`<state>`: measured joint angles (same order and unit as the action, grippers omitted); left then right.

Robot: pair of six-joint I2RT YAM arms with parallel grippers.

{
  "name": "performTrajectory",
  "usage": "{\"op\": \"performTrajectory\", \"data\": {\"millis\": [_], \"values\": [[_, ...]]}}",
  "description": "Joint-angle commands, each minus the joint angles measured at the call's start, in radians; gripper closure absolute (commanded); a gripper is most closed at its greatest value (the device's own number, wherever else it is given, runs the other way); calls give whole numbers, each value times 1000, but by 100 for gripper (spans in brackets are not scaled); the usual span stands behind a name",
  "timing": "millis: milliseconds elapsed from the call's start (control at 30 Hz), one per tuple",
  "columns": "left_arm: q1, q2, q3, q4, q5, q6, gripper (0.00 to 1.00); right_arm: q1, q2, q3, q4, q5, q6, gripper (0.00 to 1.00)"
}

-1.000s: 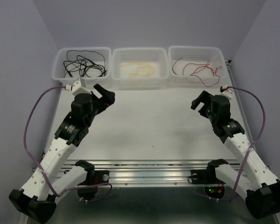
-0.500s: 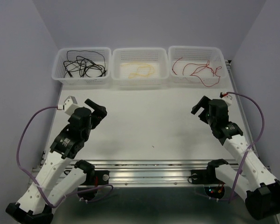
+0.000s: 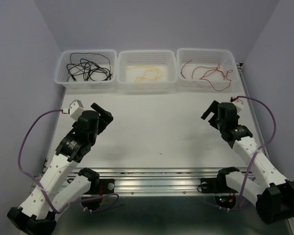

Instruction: Untangle the cables

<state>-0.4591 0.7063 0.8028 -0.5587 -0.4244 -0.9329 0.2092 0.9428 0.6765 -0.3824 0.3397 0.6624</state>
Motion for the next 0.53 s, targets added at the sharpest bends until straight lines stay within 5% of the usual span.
{"op": "performTrajectory", "data": {"millis": [0,133,500], "values": [[-4,4,41,6,-39,11,1,-8,-7,52,48,-47,-4,0],[-4,15,38,17,-42,14,1,-8,-22,69,73,-108,12,0],[-6,47,53,23,-30,13,1,-8,-75,75,46,15,34,0]]}}
